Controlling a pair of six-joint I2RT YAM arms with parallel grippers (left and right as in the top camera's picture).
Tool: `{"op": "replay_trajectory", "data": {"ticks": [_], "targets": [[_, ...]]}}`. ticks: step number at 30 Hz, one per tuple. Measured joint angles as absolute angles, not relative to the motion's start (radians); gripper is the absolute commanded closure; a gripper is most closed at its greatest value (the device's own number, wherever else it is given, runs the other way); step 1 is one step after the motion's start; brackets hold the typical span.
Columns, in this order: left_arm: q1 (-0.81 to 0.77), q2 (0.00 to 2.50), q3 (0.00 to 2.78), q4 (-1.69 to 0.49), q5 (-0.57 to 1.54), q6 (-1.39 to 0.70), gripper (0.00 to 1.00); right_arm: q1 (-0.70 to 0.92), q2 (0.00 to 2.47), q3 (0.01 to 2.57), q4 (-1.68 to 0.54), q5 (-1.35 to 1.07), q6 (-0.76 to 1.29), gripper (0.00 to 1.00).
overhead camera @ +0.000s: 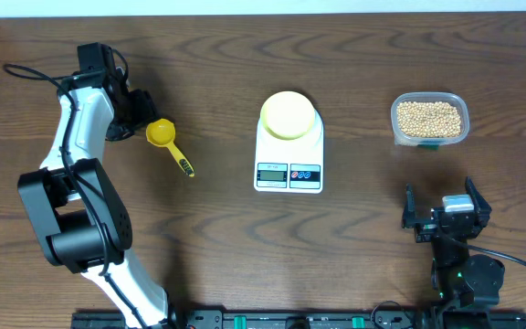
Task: Scoop item into bowl and weigh 50g on scale
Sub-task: 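Lower the left gripper and grasp the yellow scoop's cup rim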
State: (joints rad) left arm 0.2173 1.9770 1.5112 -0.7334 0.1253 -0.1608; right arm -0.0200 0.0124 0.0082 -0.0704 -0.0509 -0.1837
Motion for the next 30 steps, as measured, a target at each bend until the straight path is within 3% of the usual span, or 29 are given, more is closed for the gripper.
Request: {"op": "replay_trajectory", "data": {"ticks": [14, 24, 30], "targets": [[0.217, 2.000, 1.407, -0.698, 0.125, -0.156, 0.29, -0.020, 0.012, 0.008, -0.070, -0.051, -0.184, 0.01], [0.217, 2.012, 1.390, -0.633, 0.128, -0.149, 0.52, -0.020, 0.012, 0.008, -0.070, -0.051, -0.184, 0.01], [0.217, 2.012, 1.367, -0.583, 0.174, -0.149, 0.54, -0.020, 0.012, 0.008, -0.070, -0.051, -0.184, 0.01]]}}
